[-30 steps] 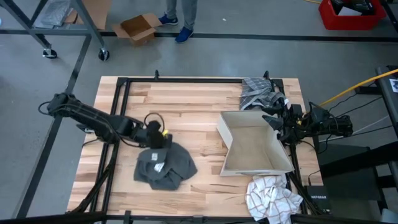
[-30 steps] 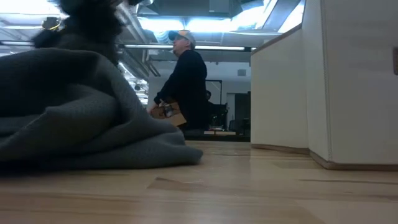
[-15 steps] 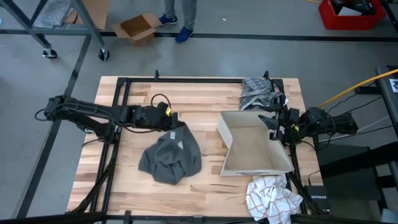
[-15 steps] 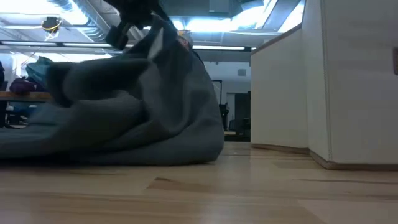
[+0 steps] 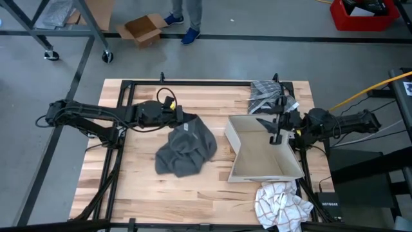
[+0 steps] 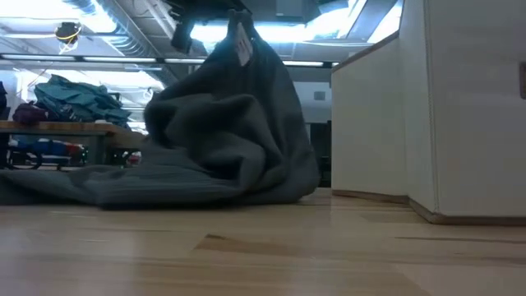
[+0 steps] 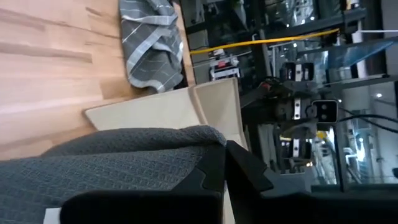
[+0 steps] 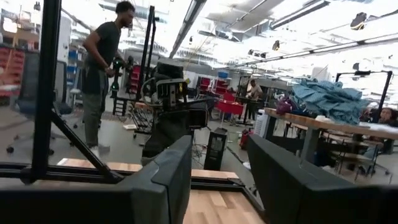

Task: Fold towel
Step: Fold the gray towel

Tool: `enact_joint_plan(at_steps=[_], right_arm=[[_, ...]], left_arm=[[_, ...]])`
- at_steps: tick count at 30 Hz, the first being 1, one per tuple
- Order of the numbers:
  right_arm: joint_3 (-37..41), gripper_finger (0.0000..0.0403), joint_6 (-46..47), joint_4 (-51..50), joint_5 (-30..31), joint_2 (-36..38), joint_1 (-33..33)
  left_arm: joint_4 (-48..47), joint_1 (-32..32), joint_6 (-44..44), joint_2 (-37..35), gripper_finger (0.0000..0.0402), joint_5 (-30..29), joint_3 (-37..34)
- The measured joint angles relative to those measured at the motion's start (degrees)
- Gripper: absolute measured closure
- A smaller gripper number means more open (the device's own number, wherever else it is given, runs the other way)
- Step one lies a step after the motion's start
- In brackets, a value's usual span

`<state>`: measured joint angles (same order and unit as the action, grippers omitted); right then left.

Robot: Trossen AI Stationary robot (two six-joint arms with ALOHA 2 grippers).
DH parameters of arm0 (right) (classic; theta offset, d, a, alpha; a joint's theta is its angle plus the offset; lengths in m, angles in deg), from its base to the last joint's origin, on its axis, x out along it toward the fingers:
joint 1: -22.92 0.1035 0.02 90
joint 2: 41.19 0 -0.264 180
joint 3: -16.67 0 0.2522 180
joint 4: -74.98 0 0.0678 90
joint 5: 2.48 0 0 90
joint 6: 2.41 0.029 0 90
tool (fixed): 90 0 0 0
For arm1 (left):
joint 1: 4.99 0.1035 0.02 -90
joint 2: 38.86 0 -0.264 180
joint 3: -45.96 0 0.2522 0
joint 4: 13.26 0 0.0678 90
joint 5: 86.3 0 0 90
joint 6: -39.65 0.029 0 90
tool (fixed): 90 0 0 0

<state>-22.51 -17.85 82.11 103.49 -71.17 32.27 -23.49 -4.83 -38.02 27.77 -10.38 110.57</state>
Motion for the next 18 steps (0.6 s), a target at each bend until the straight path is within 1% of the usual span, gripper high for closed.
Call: enact_joint_plan(at_steps=[4,7,12,18], right_arm=[[-6.07,0.0242,-2.92,-4.05,0.13,-6.41,0.0],[-11.29,0.0242,-3.27,-9.5,2.59,-11.22,0.0],[-19.81,0.0242,-3.31,-18.23,3.08,-19.52,0.0],[-28.65,0.0242,-3.31,-21.25,3.06,-29.99,0.0]], left_arm=[[1.04,0.33,0.19,0.02,0.0401,0.0,0.0],[2.67,0.33,0.94,0.04,0.0401,0.01,0.0],[5.21,0.33,3.1,0.04,0.0401,0.06,-0.02],[7.2,0.33,6.36,0.04,0.0401,0.99,-0.03]])
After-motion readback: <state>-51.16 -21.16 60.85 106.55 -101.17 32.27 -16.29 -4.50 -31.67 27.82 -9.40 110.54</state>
